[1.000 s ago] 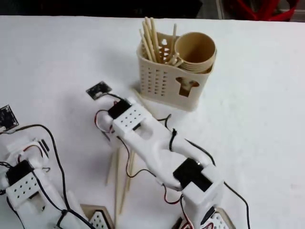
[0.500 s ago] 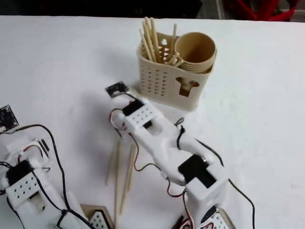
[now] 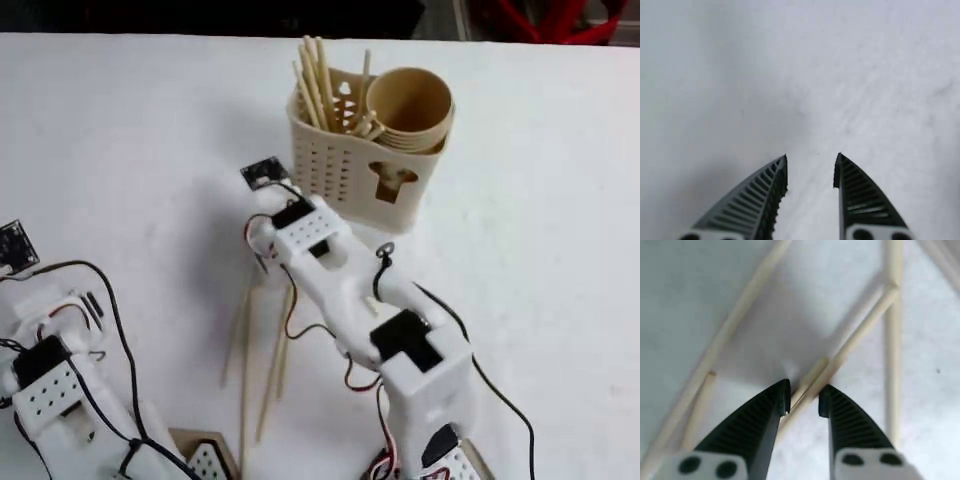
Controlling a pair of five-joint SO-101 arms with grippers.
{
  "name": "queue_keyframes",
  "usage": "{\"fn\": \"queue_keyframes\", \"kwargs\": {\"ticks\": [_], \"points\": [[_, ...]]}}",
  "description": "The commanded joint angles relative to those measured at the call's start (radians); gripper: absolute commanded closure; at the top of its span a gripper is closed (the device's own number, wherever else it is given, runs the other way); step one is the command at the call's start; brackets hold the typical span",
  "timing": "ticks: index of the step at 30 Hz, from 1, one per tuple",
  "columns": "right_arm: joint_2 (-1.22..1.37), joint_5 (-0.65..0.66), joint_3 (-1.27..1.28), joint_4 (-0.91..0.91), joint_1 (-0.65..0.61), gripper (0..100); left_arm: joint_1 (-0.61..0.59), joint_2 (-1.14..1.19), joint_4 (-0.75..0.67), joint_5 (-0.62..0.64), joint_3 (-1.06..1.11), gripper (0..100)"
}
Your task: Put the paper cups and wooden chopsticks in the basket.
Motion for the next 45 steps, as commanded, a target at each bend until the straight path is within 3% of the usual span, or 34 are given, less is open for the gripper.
{"fn": "queue_keyframes", "kwargs": {"ticks": [1, 7, 24, 34, 45], "points": [[0.048, -0.002, -0.054, 0.004, -0.010, 98.8, -0.004, -0.021, -0.018, 0.008, -0.052, 84], [-0.018, 0.000, -0.055, 0.005, -0.093, 98.0, -0.004, -0.021, -0.018, 0.008, -0.052, 84], [-0.440, 0.046, -0.051, 0.111, -0.090, 98.0, -0.004, -0.021, -0.018, 0.008, -0.052, 84], [-0.711, 0.049, -0.226, 0.108, 0.035, 98.0, -0.004, -0.021, -0.018, 0.008, -0.052, 84], [-0.736, 0.043, -0.542, 0.073, 0.139, 98.0, -0.004, -0.021, -0.018, 0.008, -0.052, 84]]}}
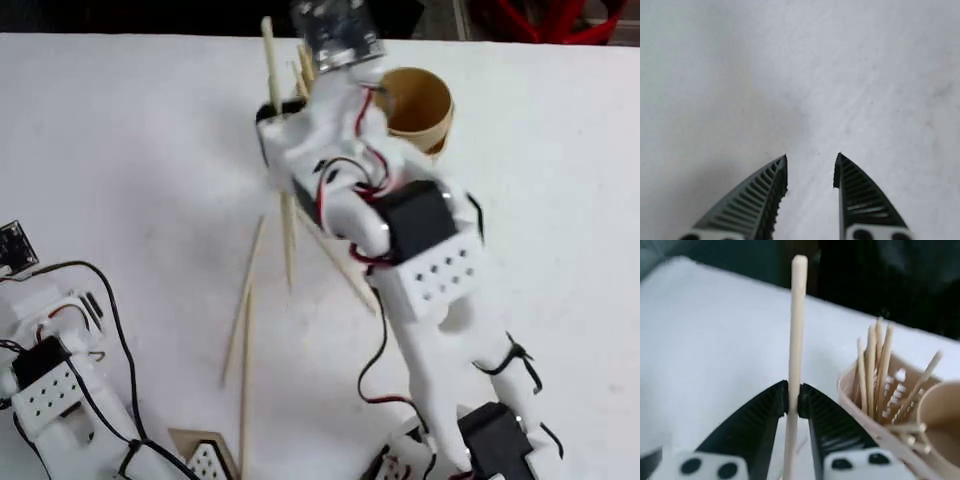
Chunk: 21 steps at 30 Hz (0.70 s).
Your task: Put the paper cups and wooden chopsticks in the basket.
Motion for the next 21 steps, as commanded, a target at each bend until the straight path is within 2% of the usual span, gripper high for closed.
{"fn": "queue_keyframes", "kwargs": {"ticks": [1, 13, 21], "points": [[-0.044, 0.003, -0.110, -0.051, 0.038, 98.0, -0.004, -0.021, -0.018, 0.008, -0.052, 84], [0.007, 0.011, -0.135, -0.506, 0.217, 98.0, -0.004, -0.021, -0.020, 0.008, -0.052, 84], [0.134, 0.011, -0.135, -0.561, 0.278, 98.0, -0.004, -0.021, -0.020, 0.008, -0.052, 84]]}}
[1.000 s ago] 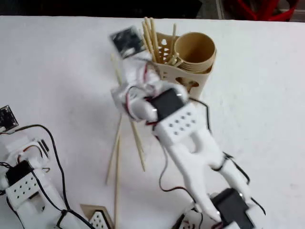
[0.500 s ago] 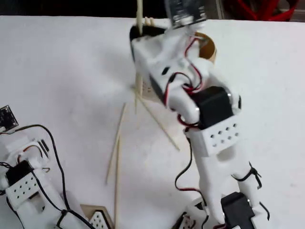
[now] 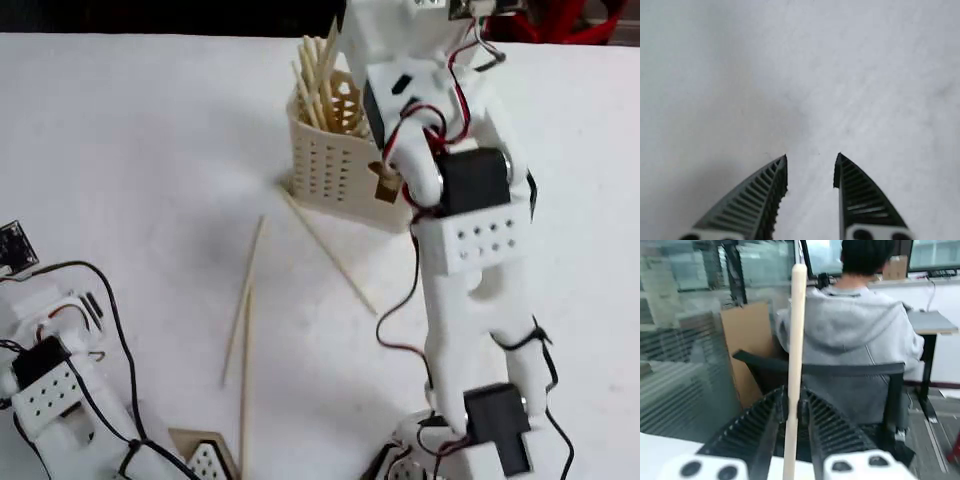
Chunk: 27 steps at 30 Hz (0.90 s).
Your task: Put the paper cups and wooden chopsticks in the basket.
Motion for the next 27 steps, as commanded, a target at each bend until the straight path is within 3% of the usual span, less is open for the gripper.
{"fn": "queue_keyframes", "kwargs": {"ticks": [1, 9, 16, 27], "points": [[0.030, 0.011, -0.041, -0.024, 0.031, 98.0, -0.004, -0.021, -0.020, 0.008, -0.052, 84], [0.111, 0.012, -0.041, 0.005, 0.059, 97.3, -0.004, -0.021, -0.020, 0.008, -0.052, 84], [0.073, 0.072, -0.048, 0.165, 0.013, 84.0, -0.004, -0.021, -0.020, 0.008, -0.052, 84], [-0.101, 0.075, -0.041, 0.483, -0.015, 83.3, -0.004, -0.021, -0.020, 0.008, -0.052, 84]]}}
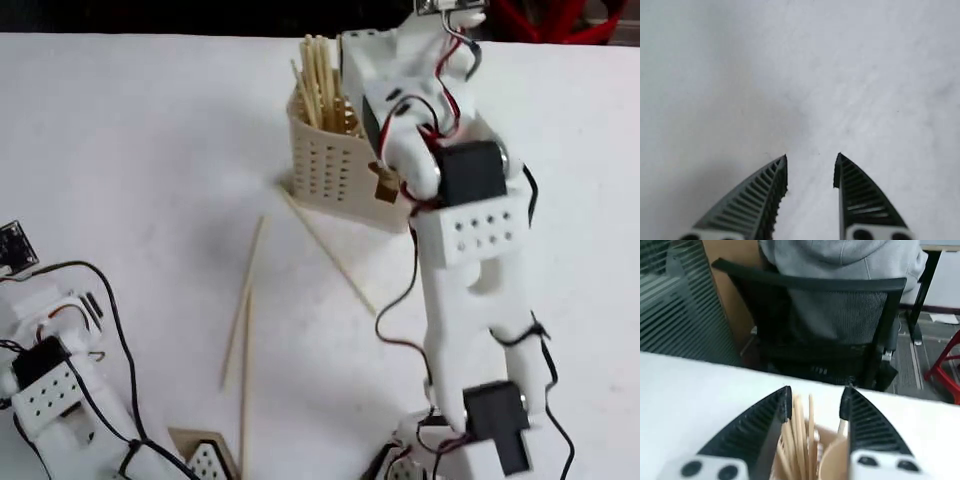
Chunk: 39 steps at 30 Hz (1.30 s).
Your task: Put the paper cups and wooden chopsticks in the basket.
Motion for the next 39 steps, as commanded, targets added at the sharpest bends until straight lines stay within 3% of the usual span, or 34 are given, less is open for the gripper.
{"fn": "queue_keyframes", "kwargs": {"ticks": [1, 10, 15, 21, 28, 39], "points": [[-0.079, 0.023, -0.043, 0.156, -0.019, 83.3, -0.004, -0.021, -0.020, 0.008, -0.052, 84], [-0.027, 0.224, -0.041, 0.680, -0.171, 83.3, -0.004, -0.021, -0.020, 0.008, -0.052, 84], [0.048, 0.278, 0.101, 0.687, -0.219, 83.2, -0.004, -0.021, -0.020, 0.008, -0.052, 84], [0.122, 0.385, 0.333, 0.572, -0.262, 83.2, -0.004, -0.021, -0.020, 0.006, -0.052, 84], [0.245, 0.480, 0.539, 0.297, -0.240, 83.2, -0.004, -0.021, -0.020, 0.006, -0.052, 84], [0.529, 0.516, 0.557, 0.036, -0.145, 83.2, -0.004, -0.021, -0.020, 0.006, -0.052, 84]]}}
